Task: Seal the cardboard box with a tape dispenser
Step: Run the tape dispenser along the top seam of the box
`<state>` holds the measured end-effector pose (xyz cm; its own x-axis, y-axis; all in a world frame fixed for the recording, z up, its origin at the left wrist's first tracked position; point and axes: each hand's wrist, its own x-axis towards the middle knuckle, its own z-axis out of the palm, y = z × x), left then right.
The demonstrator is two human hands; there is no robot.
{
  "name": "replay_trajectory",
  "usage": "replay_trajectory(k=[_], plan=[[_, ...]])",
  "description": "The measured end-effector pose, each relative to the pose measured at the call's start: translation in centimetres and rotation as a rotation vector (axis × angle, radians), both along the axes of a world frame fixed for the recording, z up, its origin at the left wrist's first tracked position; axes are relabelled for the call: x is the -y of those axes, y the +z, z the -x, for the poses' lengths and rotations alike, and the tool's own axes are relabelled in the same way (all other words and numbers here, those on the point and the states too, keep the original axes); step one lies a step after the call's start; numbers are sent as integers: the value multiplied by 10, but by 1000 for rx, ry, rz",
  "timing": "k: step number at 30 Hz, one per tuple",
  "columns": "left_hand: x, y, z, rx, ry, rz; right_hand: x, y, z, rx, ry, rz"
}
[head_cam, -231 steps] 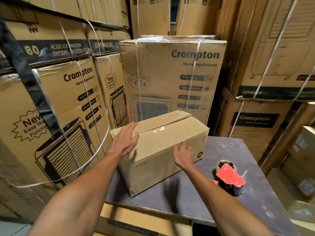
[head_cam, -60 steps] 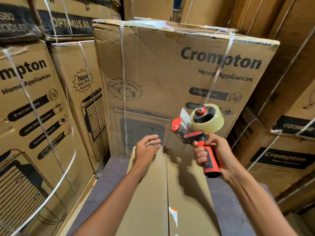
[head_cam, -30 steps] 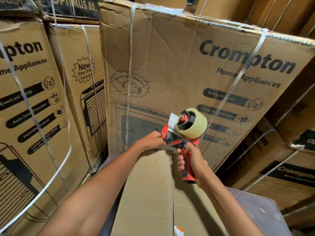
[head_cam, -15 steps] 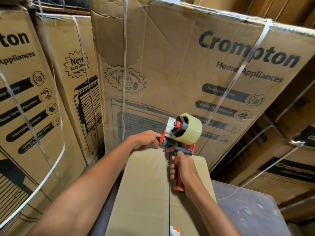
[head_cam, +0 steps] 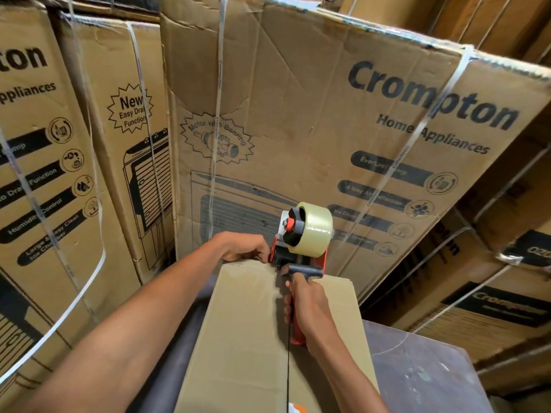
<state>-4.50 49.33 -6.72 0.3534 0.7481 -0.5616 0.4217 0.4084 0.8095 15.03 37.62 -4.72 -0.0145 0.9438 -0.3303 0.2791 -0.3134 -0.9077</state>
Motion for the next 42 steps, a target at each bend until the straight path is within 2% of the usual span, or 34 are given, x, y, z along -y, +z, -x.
replay_trajectory(k=[3, 8, 11, 16, 21, 27, 30, 35, 39, 42], plan=[[1, 0, 8, 38, -40, -5, 0, 4, 1, -49, 0, 20], [6, 6, -3, 100, -40, -149, -8, 17, -6, -424, -63, 252], [8, 3, -5, 77, 3, -194, -15, 32, -9, -486, -49, 345], [6, -5, -11, 54, 32, -257, -17, 45, -14, -502, -18, 376], [7, -6, -22, -114, 79, -353, -21, 54, -18, -446, 14, 381], [15, -16, -24, -94, 108, -479, -20, 61, -21, -487, 19, 377], [21, -13, -28, -168, 127, -558, -19, 63, -20, -473, 16, 361], [32, -10, -29, -320, 211, -667, -10, 53, -11, -359, -10, 245], [38, -6, -33, -408, 196, -694, 1, 38, -10, -210, -16, 70], [40, -7, -34, -429, 186, -726, 6, 29, -11, -180, -52, 22]])
